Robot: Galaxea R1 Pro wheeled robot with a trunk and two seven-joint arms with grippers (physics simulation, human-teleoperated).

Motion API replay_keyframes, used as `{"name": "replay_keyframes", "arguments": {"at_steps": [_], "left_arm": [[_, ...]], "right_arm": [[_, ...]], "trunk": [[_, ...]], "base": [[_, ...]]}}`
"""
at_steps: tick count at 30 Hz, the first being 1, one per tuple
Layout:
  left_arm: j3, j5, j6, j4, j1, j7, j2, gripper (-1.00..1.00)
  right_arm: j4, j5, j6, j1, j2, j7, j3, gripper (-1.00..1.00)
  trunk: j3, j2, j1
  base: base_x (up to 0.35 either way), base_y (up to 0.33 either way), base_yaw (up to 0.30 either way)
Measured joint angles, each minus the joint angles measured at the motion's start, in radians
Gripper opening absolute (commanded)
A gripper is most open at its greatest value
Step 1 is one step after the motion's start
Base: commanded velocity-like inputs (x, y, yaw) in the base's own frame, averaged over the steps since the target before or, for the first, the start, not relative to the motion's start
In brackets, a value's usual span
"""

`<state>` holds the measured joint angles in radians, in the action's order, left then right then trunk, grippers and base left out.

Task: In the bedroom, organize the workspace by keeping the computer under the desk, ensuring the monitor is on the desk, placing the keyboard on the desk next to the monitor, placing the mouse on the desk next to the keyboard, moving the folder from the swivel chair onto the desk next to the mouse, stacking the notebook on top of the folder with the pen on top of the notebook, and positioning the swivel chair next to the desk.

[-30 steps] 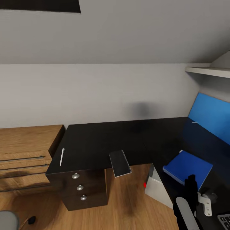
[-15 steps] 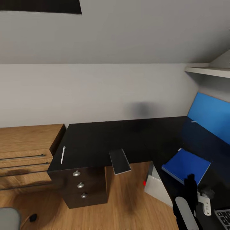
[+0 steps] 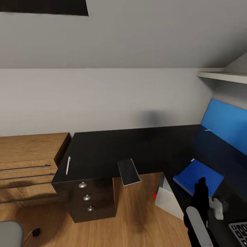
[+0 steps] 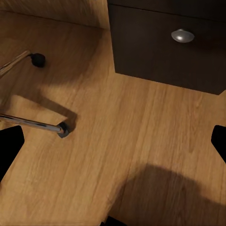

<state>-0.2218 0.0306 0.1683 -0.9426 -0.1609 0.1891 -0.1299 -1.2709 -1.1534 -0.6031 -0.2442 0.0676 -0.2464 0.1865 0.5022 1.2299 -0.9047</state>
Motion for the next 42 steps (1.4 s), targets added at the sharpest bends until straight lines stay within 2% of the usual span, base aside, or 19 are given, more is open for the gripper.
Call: {"name": "replay_keyframes", "arguments": {"at_steps": [5, 6, 8, 10, 11, 15, 16, 17, 21, 25, 28, 29, 30, 33, 34, 35, 38, 41, 42], "left_arm": [[0.0, 0.0, 0.0, 0.0, 0.0, 0.0, 0.0, 1.0], [0.0, 0.0, 0.0, 0.0, 0.0, 0.0, 0.0, 1.0], [0.0, 0.0, 0.0, 0.0, 0.0, 0.0, 0.0, 1.0], [0.0, 0.0, 0.001, 0.0, 0.0, 0.0, 0.0, 1.0], [0.0, -0.001, 0.001, 0.0, 0.0, 0.0, 0.0, 1.0], [0.0, -0.001, 0.001, 0.0, 0.0, 0.0, 0.0, 1.0], [0.0, 0.001, 0.001, -0.007, 0.0, 0.0, -0.002, 1.0], [0.0, 0.001, 0.001, -0.009, 0.0, 0.0, -0.003, 1.0], [0.0, 0.003, 0.003, -0.029, -0.001, 0.0, -0.003, 1.0], [0.0, 0.004, 0.0, -0.071, -0.004, -0.001, -0.004, 1.0], [0.0, 0.005, -0.039, -0.117, -0.004, -0.002, -0.005, 1.0], [0.0, 0.005, -0.083, -0.147, -0.004, -0.003, -0.005, 1.0], [0.0, 0.005, -0.224, -0.227, -0.004, -0.007, -0.005, 1.0], [0.0, 0.015, -0.43, -0.346, -0.004, -0.029, -0.007, 1.0], [0.001, 0.027, -0.536, -0.411, -0.004, -0.052, -0.008, 1.0], [0.002, 0.086, -0.809, -0.569, -0.005, -0.139, -0.008, 1.0], [-0.002, 0.152, -0.959, -0.626, -0.005, -0.194, -0.004, 1.0], [0.002, 0.163, -0.973, -0.586, -0.005, -0.204, 0.0, 1.0], [0.003, 0.16, -0.95, -0.546, -0.005, -0.207, 0.029, 1.0]], "right_arm": [[-0.025, 0.048, 0.026, 0.005, -0.004, 0.002, -0.134, 1.0], [-0.026, 0.077, 0.066, 0.006, -0.004, 0.004, -0.197, 1.0], [-0.022, 0.096, 0.154, 0.007, -0.005, 0.003, -0.267, 1.0], [-0.019, 0.102, 0.25, 0.007, -0.005, 0.002, -0.303, 1.0], [-0.019, 0.103, 0.28, 0.007, -0.005, 0.002, -0.31, 1.0], [-0.002, 0.102, 0.531, 0.007, 0.0, 0.005, -0.33, 1.0], [0.018, 0.079, 0.642, 0.007, 0.001, 0.008, -0.334, 1.0], [0.021, 0.049, 0.674, 0.007, 0.002, 0.008, -0.335, 1.0], [0.03, -0.069, 0.718, 0.007, 0.002, 0.008, -0.336, 1.0], [0.032, -0.098, 0.723, 0.007, 0.003, 0.01, -0.347, 1.0], [0.029, -0.104, 0.721, 0.007, 0.002, 0.012, -0.388, 1.0], [0.029, -0.105, 0.721, 0.007, 0.002, 0.012, -0.392, 1.0], [0.03, -0.104, 0.721, 0.007, 0.002, 0.012, -0.397, 1.0], [0.032, -0.103, 0.72, 0.007, 0.002, 0.012, -0.399, 1.0], [0.033, -0.103, 0.719, 0.007, 0.002, 0.012, -0.4, 1.0], [0.034, -0.102, 0.719, 0.007, 0.003, 0.012, -0.401, 1.0], [0.036, -0.102, 0.719, 0.007, 0.002, 0.023, -0.404, 1.0], [0.052, -0.1, 0.719, 0.007, 0.003, 0.037, -0.412, 1.0], [0.084, -0.098, 0.719, 0.007, 0.003, 0.06, -0.419, 1.0]], "trunk": [[0.0, 0.0, 0.0], [0.0, 0.0, 0.0], [0.0, 0.0, 0.0], [0.0, 0.0, 0.0], [0.0, 0.0, 0.0], [0.0, 0.0, 0.0], [0.0, 0.0, 0.0], [0.0, 0.0, 0.0], [0.003, 0.007, -0.004], [0.016, 0.035, -0.019], [0.025, 0.056, -0.031], [0.028, 0.063, -0.034], [0.031, 0.07, -0.038], [0.041, 0.091, -0.05], [0.044, 0.098, -0.054], [0.047, 0.105, -0.057], [0.056, 0.126, -0.069], [0.066, 0.147, -0.08], [0.069, 0.154, -0.084]], "base": [[0.0, 0.0, 0.0], [0.0, 0.0, 0.0], [0.0, 0.0, 0.0], [0.0, 0.0, 0.0], [0.0, 0.0, 0.0], [0.0, 0.0, 0.0], [0.0, 0.0, 0.0], [0.0, 0.0, 0.0], [0.0, 0.0, 0.0], [0.0, 0.0, 0.0], [0.0, 0.0, 0.0], [0.0, 0.0, 0.0], [0.0, 0.0, 0.0], [0.0, 0.0, 0.0], [0.0, 0.0, 0.0], [0.0, 0.0, 0.0], [0.0, 0.0, 0.0], [0.0, 0.0, 0.0], [0.0, 0.0, 0.0]]}}
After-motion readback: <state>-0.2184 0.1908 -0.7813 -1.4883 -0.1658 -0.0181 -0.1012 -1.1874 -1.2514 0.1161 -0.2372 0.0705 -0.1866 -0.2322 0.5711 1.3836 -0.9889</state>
